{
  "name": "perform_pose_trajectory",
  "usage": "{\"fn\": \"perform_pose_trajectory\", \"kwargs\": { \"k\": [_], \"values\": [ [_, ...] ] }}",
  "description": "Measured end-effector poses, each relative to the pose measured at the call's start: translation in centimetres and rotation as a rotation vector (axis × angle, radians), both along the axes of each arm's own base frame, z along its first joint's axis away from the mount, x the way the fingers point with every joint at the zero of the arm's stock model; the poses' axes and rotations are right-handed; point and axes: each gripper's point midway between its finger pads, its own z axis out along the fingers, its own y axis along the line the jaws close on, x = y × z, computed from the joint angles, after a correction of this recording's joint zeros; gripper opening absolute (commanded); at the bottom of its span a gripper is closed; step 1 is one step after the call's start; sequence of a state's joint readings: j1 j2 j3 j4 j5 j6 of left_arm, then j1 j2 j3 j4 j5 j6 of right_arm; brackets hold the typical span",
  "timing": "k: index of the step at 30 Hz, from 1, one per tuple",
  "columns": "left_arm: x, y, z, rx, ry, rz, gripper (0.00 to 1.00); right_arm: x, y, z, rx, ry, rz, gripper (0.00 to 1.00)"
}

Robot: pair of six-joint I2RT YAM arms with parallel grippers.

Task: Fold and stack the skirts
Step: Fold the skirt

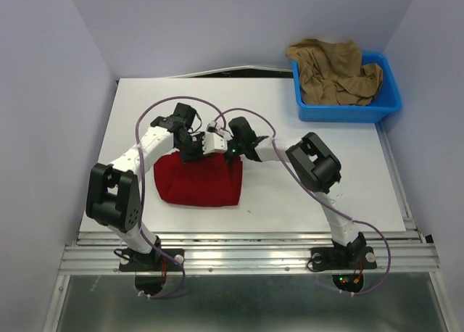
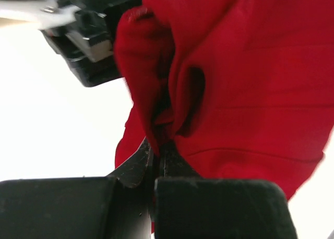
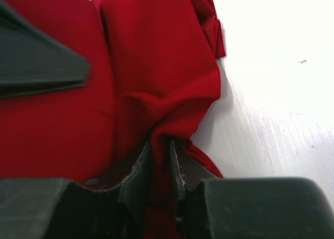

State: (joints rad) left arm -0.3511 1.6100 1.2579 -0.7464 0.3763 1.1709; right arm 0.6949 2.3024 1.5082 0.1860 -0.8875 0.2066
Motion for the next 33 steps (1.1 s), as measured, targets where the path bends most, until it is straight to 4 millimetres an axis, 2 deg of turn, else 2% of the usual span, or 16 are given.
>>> {"fn": "perform_pose_trajectory", "kwargs": {
  "k": [3,5,6,8,11,14,18,22,25,30,31,33],
  "values": [
    [-0.1,0.3,-1.8,0.006,-0.022,0.005,0.01,0.0,0.0,0.0,-0.001,0.001,0.001,0.27],
    [-0.3,0.5,-3.1,0.008,-0.036,0.007,0.01,0.0,0.0,-0.1,-0.007,0.002,-0.004,0.35],
    [-0.4,0.6,-3.7,0.009,-0.043,0.009,0.01,0.1,-0.1,-0.2,-0.011,-0.002,-0.009,0.43],
    [-1.0,1.0,-4.7,0.017,-0.042,0.012,0.01,0.3,-0.1,-0.3,-0.018,-0.005,-0.019,0.48],
    [-1.4,1.3,-5.1,0.015,-0.071,0.015,0.02,1.4,-0.1,-0.2,-0.029,-0.031,-0.051,0.57],
    [-1.5,1.4,-4.6,0.007,-0.109,0.011,0.03,3.1,-0.1,0.3,-0.040,-0.063,-0.104,0.61],
    [-1.3,1.4,-4.5,0.006,-0.119,0.006,0.07,5.9,-0.4,1.6,-0.051,-0.090,-0.193,0.62],
    [-1.3,1.3,-5.3,0.017,-0.098,-0.005,0.07,10.0,-1.5,4.3,-0.022,-0.098,-0.306,0.62],
    [-0.6,1.0,-6.0,0.029,-0.054,-0.008,0.09,11.8,-2.4,5.1,-0.012,-0.090,-0.361,0.63],
    [1.1,0.1,-7.0,0.032,0.009,-0.006,0.21,12.8,-4.1,4.0,-0.046,-0.055,-0.434,0.70],
    [1.4,-0.2,-7.0,0.029,0.017,-0.004,0.31,12.9,-4.6,3.8,-0.054,-0.047,-0.446,0.70],
    [2.1,-0.6,-6.9,0.019,0.024,0.003,0.40,12.6,-5.9,3.2,-0.083,-0.013,-0.477,0.70]
  ]
}}
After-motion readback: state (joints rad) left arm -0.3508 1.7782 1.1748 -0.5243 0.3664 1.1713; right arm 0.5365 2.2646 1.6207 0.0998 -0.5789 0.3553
